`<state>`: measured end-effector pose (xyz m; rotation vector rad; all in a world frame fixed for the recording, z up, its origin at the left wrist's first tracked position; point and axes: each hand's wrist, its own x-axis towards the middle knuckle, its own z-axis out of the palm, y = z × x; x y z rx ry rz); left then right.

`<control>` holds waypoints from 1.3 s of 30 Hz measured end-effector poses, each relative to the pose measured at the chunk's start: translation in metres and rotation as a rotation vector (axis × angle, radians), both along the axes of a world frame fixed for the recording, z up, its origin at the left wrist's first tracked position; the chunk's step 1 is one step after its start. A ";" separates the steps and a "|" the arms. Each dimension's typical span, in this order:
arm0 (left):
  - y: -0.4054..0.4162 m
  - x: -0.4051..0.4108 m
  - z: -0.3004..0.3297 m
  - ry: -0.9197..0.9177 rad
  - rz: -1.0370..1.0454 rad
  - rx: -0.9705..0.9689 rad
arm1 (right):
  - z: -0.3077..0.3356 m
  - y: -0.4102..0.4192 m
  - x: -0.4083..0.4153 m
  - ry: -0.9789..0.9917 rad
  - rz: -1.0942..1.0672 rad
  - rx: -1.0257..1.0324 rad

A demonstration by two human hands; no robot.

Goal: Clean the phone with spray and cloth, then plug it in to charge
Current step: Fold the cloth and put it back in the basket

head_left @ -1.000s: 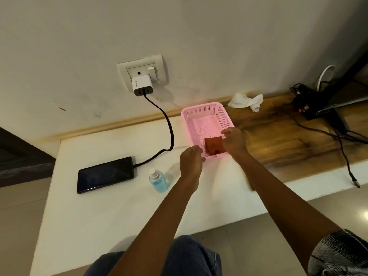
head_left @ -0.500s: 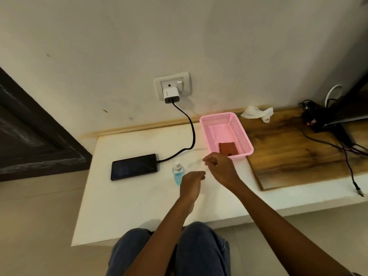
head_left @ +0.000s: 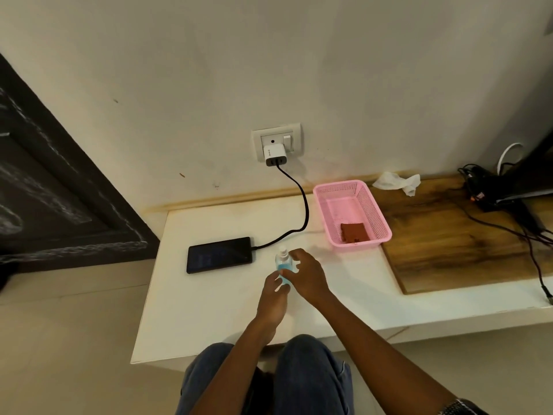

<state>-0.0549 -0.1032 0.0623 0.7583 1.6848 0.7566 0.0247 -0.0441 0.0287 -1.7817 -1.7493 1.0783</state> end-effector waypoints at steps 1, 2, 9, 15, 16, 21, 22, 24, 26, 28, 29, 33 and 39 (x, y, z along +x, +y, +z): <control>0.001 0.000 0.001 -0.001 -0.008 0.005 | -0.001 0.000 -0.001 0.000 -0.010 0.003; 0.001 0.001 0.001 0.002 -0.016 0.011 | -0.002 -0.001 0.000 0.002 -0.024 0.005; 0.002 0.014 0.003 -0.007 -0.078 0.065 | 0.006 -0.006 0.020 0.064 -0.138 0.106; 0.011 0.038 0.014 -0.043 -0.128 0.154 | 0.025 -0.003 0.048 0.119 -0.218 0.176; 0.013 0.042 0.016 -0.048 -0.132 0.167 | 0.030 -0.002 0.052 0.133 -0.231 0.188; 0.032 0.059 0.032 -0.061 -0.163 0.243 | 0.051 0.011 0.069 0.227 -0.256 0.274; 0.037 0.061 0.036 -0.056 -0.173 0.266 | 0.054 0.015 0.072 0.223 -0.240 0.280; 0.048 0.065 0.042 -0.046 -0.198 0.304 | 0.059 0.023 0.078 0.199 -0.217 0.297; 0.059 0.067 0.047 -0.032 -0.230 0.323 | 0.064 0.032 0.084 0.209 -0.232 0.316; 0.070 0.072 0.050 -0.018 -0.264 0.333 | 0.068 0.042 0.090 0.248 -0.258 0.302; 0.074 0.074 0.052 -0.015 -0.281 0.340 | 0.070 0.047 0.093 0.247 -0.265 0.291; 0.093 0.083 0.049 -0.014 -0.341 0.354 | 0.069 0.068 0.106 0.163 -0.291 0.276; 0.114 0.085 0.024 0.182 -0.370 0.411 | 0.055 0.098 0.121 0.078 -0.366 0.292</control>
